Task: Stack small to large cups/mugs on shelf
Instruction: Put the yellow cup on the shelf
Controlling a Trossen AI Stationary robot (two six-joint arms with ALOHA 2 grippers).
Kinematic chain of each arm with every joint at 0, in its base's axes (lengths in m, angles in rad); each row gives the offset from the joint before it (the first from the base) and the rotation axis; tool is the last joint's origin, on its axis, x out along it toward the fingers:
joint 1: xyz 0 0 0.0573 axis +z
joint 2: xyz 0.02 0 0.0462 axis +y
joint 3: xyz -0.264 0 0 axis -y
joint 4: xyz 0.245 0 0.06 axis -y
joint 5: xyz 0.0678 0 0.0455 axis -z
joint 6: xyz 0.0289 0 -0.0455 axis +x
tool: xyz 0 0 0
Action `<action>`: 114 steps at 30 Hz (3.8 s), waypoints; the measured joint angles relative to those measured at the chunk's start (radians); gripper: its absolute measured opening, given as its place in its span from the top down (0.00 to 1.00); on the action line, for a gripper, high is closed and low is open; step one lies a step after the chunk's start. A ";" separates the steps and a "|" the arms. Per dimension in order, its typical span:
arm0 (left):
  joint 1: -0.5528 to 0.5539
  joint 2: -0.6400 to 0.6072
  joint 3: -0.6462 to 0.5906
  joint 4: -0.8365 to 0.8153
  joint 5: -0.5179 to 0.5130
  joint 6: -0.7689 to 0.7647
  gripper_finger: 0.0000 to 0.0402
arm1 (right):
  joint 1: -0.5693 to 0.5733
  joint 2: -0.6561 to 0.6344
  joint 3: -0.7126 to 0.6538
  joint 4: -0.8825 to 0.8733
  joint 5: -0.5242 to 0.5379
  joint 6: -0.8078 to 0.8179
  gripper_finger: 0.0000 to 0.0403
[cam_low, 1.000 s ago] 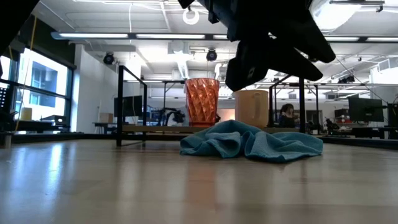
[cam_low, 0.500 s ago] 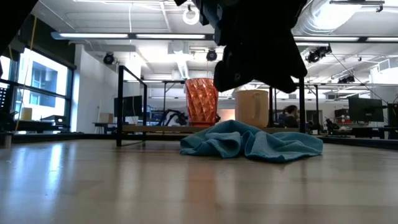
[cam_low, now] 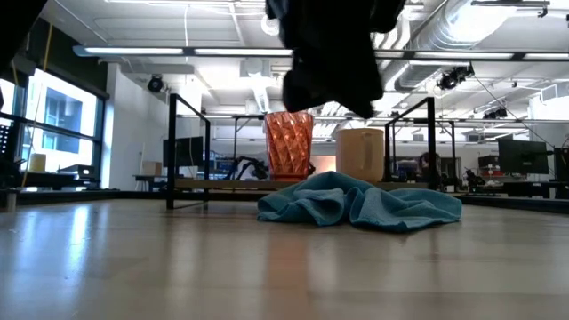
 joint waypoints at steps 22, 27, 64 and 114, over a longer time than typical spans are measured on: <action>0.003 -0.137 0.000 -0.094 -0.102 0.014 0.79 | 0.076 0.136 -0.014 0.022 0.186 -0.169 0.58; 0.003 -0.147 0.000 -0.112 -0.102 0.015 0.79 | 0.076 0.186 -0.014 0.084 0.188 -0.176 0.58; 0.002 -0.204 -0.001 -0.151 -0.127 0.002 0.79 | -0.089 0.285 -0.014 0.267 0.309 -0.385 0.58; -0.139 -0.632 -0.593 0.063 -0.363 -0.385 0.79 | -0.444 0.495 0.061 0.622 0.120 -0.771 0.58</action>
